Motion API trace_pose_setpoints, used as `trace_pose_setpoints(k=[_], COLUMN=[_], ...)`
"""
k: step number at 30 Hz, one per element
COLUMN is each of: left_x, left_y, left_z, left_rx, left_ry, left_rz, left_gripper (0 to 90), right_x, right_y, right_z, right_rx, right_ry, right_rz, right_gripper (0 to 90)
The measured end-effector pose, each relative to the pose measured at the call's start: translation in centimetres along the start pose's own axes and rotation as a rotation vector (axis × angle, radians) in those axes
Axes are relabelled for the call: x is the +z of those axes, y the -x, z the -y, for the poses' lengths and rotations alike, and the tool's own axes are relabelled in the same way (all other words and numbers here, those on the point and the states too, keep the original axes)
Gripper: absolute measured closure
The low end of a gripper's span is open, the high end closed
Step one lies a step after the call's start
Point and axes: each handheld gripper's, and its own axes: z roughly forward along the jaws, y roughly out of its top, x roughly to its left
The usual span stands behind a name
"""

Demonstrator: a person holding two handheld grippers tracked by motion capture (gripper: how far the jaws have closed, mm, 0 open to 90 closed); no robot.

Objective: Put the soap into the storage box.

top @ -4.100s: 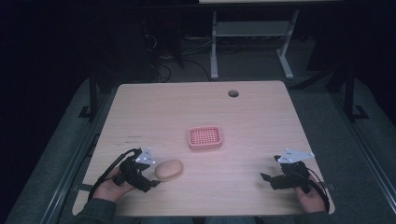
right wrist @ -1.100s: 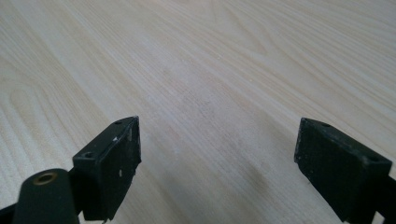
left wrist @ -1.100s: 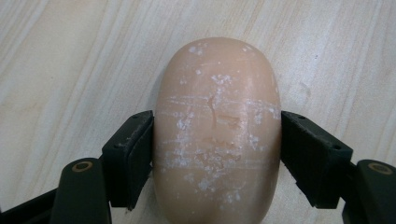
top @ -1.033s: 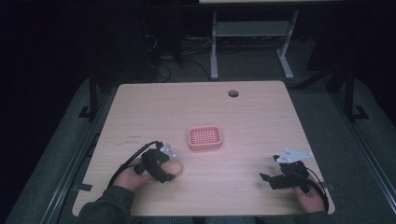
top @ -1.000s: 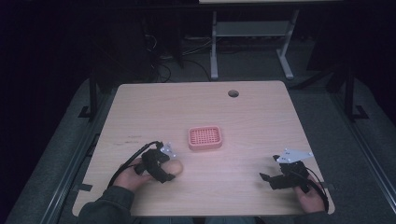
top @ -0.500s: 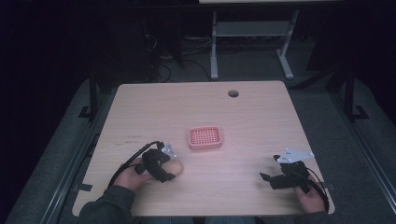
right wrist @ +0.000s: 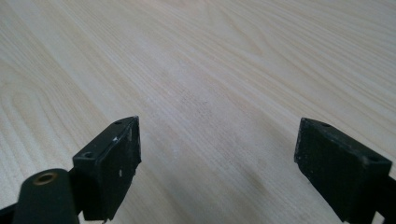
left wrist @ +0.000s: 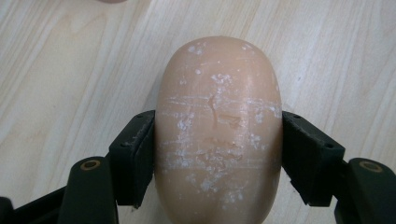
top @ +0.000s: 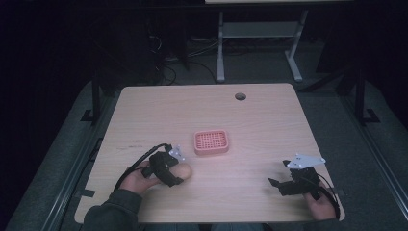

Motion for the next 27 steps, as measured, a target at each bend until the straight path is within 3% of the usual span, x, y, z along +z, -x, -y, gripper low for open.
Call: trace_pose_setpoints(k=[27], left_x=[-0.6], left_y=[-0.9], left_z=[-2.6], left_rx=[0.028], left_ry=[-0.008], left_rz=[-0.008], left_gripper=[32.3], right_x=[-0.2], right_y=[0.0], right_z=[0.1], right_rx=[0.007], right_ry=[0.007], right_rz=[-0.006], right_gripper=[14.1])
